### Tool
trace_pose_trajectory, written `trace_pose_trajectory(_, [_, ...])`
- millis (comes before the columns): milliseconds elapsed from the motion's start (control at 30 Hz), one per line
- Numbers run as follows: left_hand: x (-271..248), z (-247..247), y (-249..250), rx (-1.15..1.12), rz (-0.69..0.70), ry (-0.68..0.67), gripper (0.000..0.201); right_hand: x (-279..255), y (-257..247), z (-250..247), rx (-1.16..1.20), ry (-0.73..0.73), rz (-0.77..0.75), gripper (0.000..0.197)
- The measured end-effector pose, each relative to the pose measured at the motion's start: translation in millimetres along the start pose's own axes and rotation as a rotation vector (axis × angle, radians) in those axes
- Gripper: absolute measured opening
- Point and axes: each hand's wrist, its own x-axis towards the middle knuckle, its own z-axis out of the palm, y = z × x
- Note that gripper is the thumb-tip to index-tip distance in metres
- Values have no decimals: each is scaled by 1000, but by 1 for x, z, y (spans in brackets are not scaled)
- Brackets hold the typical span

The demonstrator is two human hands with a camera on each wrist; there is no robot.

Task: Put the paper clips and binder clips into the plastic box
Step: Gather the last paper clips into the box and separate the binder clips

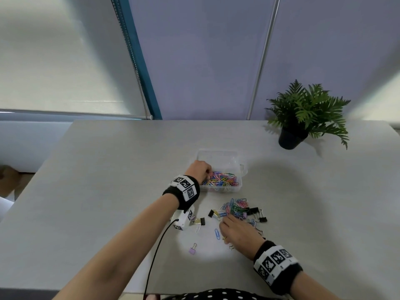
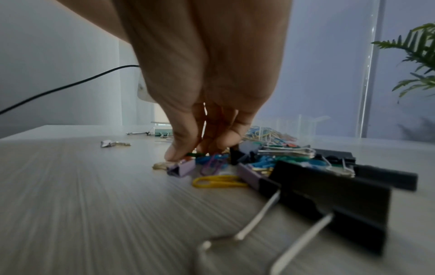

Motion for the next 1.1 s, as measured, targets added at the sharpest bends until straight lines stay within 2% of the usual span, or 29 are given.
trace_pose_trajectory(133, [-6,-8,-8,-38,17,1,30,0,-1,7,-12,-64,-25,40])
trace_pose_trajectory(233, [-19,-17,-12,-99,69,117,29,2,-4,1,-6,-37,-44,27])
trace_pose_trajectory(300, [-32,-20,-14,-140,102,180,27,2,-1,-6,157,-40,-6,10])
trace_pose_trajectory(333, [-39,-21,-16,-159,115,196,27,4,4,-10,247,-37,31,9])
trace_pose_trajectory(433, [-63,-18,-24,-194,151,207,30,9,19,-30,558,104,169,5])
trace_pose_trajectory(567, [-81,0,-44,-84,208,67,26,31,44,-71,821,318,323,3])
trace_pose_trajectory(667, [-87,15,-48,115,176,-41,21,55,60,-92,837,487,387,5])
trace_pose_trajectory(733, [-92,23,-46,194,170,-52,19,68,66,-96,781,539,407,6])
trace_pose_trajectory(767, [-93,25,-44,217,169,-58,20,73,67,-96,731,525,413,2])
trace_pose_trajectory(833, [-93,28,-40,265,182,-69,19,76,62,-93,568,448,415,10])
trace_pose_trajectory(933, [-91,31,-36,366,214,-74,15,66,36,-86,432,367,326,13])
trace_pose_trajectory(967, [-90,32,-34,401,217,-88,16,61,24,-81,404,294,292,13])
trace_pose_trajectory(1067, [-89,34,-33,511,228,-136,23,43,-6,-56,258,-79,247,21])
trace_pose_trajectory(1100, [-89,34,-34,521,232,-134,24,38,-13,-45,234,-148,247,23])
